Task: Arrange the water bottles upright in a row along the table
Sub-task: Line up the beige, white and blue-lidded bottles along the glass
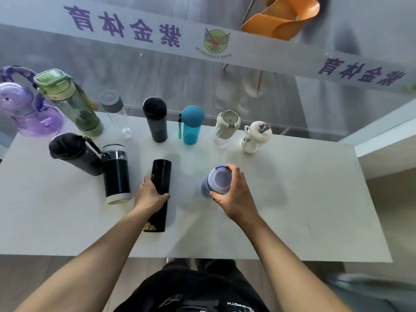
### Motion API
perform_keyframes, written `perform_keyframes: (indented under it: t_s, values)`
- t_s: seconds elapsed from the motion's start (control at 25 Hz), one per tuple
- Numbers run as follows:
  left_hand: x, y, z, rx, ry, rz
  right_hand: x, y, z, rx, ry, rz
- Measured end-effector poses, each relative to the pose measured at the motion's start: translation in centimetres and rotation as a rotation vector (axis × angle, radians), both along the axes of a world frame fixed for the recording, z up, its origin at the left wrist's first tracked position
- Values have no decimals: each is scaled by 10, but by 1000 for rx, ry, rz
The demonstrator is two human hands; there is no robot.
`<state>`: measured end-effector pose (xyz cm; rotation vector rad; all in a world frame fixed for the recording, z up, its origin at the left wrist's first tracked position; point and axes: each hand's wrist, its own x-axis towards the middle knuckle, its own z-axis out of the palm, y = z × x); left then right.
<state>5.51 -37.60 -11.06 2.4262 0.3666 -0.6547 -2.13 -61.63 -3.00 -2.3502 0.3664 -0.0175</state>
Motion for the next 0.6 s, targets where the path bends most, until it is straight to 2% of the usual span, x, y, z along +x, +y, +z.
perform_keyframes:
  t_s: [0.16, 0.28, 0.6]
  values:
    - [-9, -27, 25, -81, -76, -98, -6, -36, 3, 51, -27, -157]
    - [-13, -60, 46, -190, -181, -67, -8, -65, 1, 76, -45, -232]
    - [-14, -177, 75, -275, -264, -44, 10, -181, 1, 88, -48, -236]
